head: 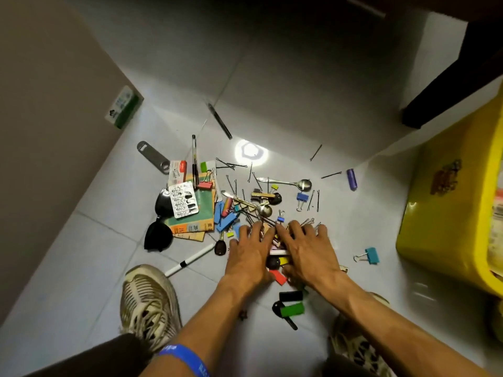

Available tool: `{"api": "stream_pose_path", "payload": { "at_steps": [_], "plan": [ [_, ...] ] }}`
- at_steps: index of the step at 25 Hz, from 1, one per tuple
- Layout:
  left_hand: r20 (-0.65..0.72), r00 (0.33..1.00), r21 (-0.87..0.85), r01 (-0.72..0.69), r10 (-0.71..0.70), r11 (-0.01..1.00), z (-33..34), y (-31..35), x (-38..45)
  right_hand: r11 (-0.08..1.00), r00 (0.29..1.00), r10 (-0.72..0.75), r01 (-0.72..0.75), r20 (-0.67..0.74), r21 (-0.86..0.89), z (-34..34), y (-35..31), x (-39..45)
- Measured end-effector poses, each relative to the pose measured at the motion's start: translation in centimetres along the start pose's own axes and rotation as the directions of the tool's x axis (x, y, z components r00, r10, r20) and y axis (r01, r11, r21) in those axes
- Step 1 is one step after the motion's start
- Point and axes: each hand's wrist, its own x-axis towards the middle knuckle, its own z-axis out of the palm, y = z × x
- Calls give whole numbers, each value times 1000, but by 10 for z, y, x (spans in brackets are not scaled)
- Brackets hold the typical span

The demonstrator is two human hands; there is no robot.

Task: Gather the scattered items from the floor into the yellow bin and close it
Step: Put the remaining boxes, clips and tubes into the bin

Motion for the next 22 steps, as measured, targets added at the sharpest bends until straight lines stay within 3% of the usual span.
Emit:
{"api": "stream_pose_path", "payload": {
  "at_steps": [2, 5, 9, 12, 14, 18, 22],
  "plan": [
    [-45, 999, -64, -22, 19, 998, -2, 3, 0, 999, 999, 1, 1, -42, 34, -3, 1, -1],
    [1, 1000, -166, 25, -25, 986, -3, 4, 0, 993, 999, -41, 42, -10, 107, 0, 3, -4],
    [-31, 997, -323, 53, -67, 945, -11, 5, 8, 879, 997, -26, -9, 66, 477, 2, 24, -5],
    [2, 991, -569, 114, -137, 814, -22, 0, 14, 578, 994, -1, -92, 113, 811, 0, 39, -3],
    [13, 989, -715, 111, -145, 690, -34, 0, 17, 349, 993, -1, -107, 115, 931, -4, 41, -8],
    [-20, 988, -885, 53, -152, 462, -66, 11, 11, 41, 994, 105, -48, 43, 998, -25, 51, -23],
    [-24, 953, -964, 58, -302, 260, -88, 35, -9, -299, 981, 193, 27, 33, 954, -63, 75, -53]
  ]
}}
